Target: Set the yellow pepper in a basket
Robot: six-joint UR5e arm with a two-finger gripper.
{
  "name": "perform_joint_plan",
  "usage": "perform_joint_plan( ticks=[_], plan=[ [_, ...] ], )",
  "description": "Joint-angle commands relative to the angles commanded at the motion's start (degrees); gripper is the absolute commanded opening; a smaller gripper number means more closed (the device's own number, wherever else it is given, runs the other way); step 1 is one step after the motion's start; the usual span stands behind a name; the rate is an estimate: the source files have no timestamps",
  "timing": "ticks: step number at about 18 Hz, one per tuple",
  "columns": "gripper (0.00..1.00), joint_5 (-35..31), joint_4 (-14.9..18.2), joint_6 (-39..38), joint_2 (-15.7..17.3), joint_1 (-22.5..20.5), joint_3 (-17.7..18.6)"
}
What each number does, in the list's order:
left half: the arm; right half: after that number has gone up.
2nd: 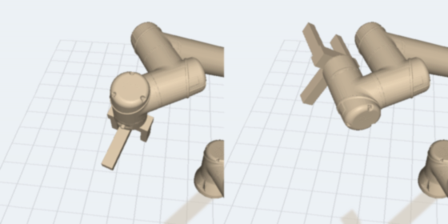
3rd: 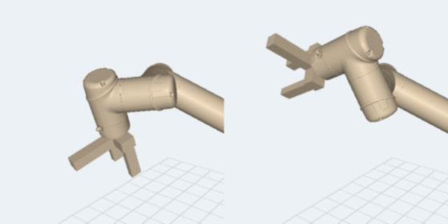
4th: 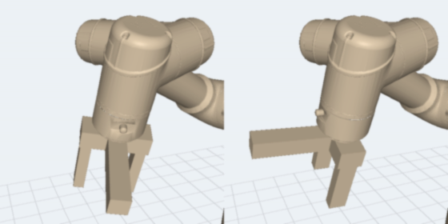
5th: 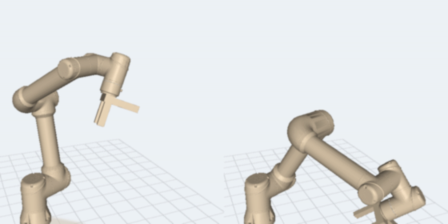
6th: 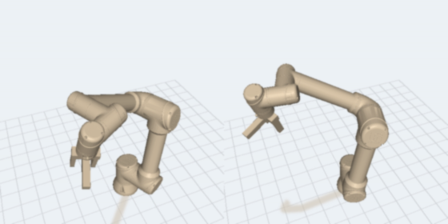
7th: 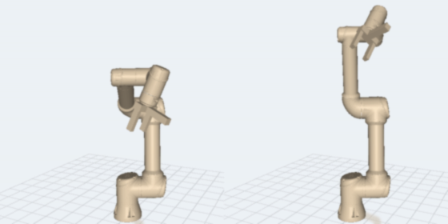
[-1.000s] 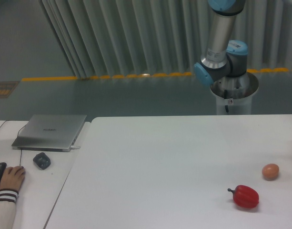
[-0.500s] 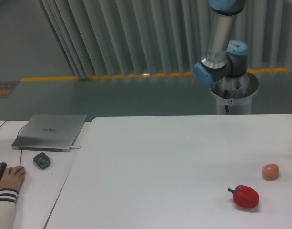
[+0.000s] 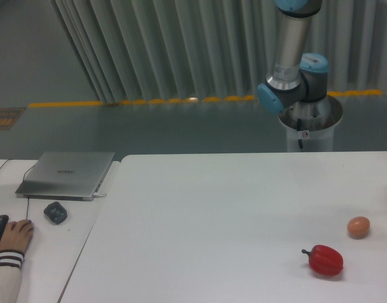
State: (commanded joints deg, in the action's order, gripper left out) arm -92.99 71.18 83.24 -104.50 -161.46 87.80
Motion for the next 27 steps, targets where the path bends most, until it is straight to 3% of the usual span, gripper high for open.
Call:
perform_joint_plan(
  ticks=[8,27],
  plan=[
    [1.0,0.0,3.0,-8.2,0.4,5.8,0.5],
    [1.0,0.1,2.8,-10.5,1.0,7.7,2.1]
  ],
)
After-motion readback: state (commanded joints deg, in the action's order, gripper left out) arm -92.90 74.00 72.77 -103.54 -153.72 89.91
